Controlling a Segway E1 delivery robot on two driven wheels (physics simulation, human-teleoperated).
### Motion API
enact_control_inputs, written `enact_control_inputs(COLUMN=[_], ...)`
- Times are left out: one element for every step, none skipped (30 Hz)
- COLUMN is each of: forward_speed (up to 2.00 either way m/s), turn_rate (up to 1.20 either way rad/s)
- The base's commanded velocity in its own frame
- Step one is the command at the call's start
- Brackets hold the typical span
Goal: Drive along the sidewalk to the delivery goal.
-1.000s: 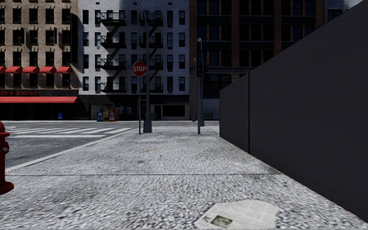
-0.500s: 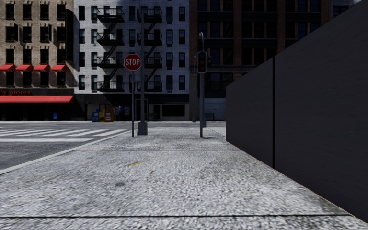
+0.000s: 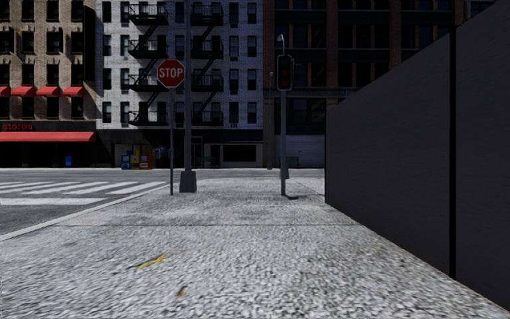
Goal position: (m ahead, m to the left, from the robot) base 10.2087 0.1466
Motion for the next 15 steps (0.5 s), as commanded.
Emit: enact_control_inputs(forward_speed=[2.0, 2.0, 2.0, 2.0, 2.0, 2.0, 2.0, 2.0, 2.0, 2.0, 2.0, 2.0, 2.0, 2.0, 2.0], turn_rate=[0.0, 0.0, 0.0, 0.0, 0.0, 0.0, 0.0, 0.0, 0.0, 0.0, 0.0, 0.0, 0.0, 0.0, 0.0])
